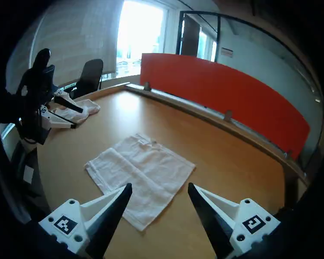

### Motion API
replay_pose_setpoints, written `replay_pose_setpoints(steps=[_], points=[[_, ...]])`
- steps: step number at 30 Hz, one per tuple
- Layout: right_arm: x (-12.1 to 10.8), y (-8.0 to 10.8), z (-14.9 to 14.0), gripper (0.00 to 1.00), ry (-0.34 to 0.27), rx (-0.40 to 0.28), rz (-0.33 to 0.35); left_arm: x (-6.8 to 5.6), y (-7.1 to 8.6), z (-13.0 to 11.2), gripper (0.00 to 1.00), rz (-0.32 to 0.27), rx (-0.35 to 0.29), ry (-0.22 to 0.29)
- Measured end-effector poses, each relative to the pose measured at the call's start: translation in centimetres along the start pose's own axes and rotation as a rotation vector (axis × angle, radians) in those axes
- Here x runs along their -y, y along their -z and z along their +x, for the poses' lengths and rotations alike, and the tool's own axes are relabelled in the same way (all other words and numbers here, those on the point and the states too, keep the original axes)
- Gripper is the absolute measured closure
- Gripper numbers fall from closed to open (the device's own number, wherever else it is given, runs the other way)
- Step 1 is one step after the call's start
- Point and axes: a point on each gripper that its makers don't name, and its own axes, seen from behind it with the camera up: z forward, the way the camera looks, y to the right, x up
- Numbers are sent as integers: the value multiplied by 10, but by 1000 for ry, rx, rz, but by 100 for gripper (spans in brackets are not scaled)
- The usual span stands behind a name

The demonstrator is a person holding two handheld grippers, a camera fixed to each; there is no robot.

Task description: Fold towel

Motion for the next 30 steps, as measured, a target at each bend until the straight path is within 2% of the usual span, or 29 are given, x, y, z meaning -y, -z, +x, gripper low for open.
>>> replay_pose_setpoints(steps=[11, 20, 30], points=[[12, -20, -34, 0, 12, 52, 20, -11, -19, -33, 5, -29, 49, -12], [22, -37, -63, 0, 10, 86, 38, -16, -32, -64, 4, -49, 94, -2], [32, -52, -95, 0, 1, 131, 63, -27, -50, -95, 5, -85, 146, -30]])
